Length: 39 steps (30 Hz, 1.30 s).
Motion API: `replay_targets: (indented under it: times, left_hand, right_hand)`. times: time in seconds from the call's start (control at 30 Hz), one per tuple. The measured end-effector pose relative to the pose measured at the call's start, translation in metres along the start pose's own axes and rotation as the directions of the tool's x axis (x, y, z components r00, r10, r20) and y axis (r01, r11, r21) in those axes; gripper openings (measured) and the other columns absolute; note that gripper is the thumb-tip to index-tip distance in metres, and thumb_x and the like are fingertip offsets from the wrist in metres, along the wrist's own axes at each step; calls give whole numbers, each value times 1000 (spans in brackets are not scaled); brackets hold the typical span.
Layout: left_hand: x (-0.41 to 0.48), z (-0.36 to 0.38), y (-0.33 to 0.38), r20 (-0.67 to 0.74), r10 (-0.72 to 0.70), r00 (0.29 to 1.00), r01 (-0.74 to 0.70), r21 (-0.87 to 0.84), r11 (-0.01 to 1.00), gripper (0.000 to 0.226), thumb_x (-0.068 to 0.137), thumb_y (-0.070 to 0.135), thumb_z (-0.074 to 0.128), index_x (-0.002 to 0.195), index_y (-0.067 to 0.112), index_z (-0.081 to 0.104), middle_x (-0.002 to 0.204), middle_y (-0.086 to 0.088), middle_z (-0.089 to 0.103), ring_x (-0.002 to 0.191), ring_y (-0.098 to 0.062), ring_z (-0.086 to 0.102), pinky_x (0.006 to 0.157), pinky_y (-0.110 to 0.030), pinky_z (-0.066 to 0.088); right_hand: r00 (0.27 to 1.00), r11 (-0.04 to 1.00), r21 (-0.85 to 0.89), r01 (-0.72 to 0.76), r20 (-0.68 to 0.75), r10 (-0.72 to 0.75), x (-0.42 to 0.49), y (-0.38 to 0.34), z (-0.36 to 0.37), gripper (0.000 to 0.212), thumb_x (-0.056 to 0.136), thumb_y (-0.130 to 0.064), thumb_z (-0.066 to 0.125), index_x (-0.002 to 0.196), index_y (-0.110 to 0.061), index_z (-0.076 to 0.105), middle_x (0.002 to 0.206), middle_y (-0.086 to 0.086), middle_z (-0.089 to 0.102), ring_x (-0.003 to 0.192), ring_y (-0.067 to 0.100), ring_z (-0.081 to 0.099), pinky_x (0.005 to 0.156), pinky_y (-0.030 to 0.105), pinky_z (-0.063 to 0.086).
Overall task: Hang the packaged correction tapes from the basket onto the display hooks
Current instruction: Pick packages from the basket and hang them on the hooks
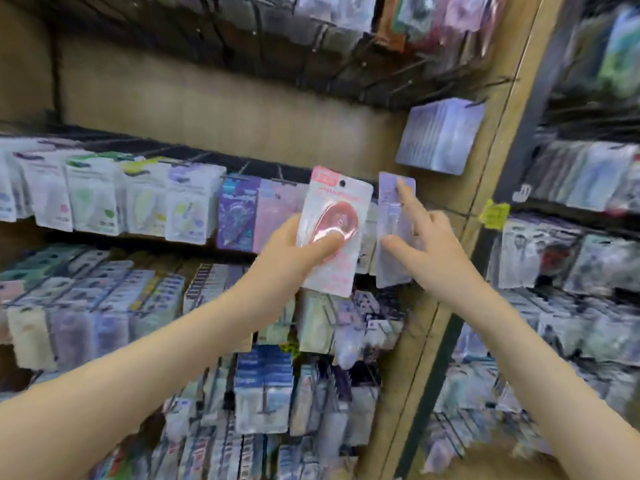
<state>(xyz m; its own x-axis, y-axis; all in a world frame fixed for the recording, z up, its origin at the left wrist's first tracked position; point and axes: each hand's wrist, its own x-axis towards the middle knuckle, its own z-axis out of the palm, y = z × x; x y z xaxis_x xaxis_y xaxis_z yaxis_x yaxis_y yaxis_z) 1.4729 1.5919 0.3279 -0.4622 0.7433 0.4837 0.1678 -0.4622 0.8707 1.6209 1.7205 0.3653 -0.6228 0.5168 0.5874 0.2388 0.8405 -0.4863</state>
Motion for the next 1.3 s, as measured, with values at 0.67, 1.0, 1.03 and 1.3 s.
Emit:
replay_targets:
  times: [0.67, 1.0, 1.03, 1.3]
  left_hand:
    - [199, 48, 17, 165, 185, 969, -183, -26, 983, 32, 87, 31, 67, 116, 24, 57, 108, 0, 69, 97, -16, 68, 82, -32, 56]
    - [208, 58, 9, 201, 201, 959, -205, -2, 979, 34, 89, 28, 65, 121, 21, 56, 111, -1, 68, 99, -16, 68, 83, -31, 56]
    - [209, 58, 9, 200, 207, 958, -211, -4, 978, 33, 89, 27, 66, 121, 21, 56, 111, -1, 69, 99, -16, 68, 83, -30, 57]
    - [211, 61, 8, 162, 220, 962, -225, 11, 974, 32, 88, 30, 65, 117, 24, 56, 111, -1, 68, 98, -15, 67, 83, -32, 55]
  right_hand:
    - [874, 986, -6, -168, -463, 147, 206, 95, -101, 69, 97, -32, 47, 152, -39, 8, 144, 19, 27, 102, 32, 44, 83, 35, 39]
    - [907, 963, -220, -154, -418, 50, 204, 96, -117, 64, 95, -30, 44, 151, -35, 14, 138, 18, 36, 118, 39, 43, 86, 40, 33]
    - [916, 950, -266, -163, -398, 46, 204, 96, -120, 64, 95, -31, 43, 151, -36, 13, 138, 19, 37, 116, 40, 44, 85, 40, 34]
    - [957, 945, -309, -103, -290, 9, 201, 98, -126, 71, 96, -34, 44, 152, -38, 1, 141, 12, 33, 96, 20, 42, 81, 32, 33]
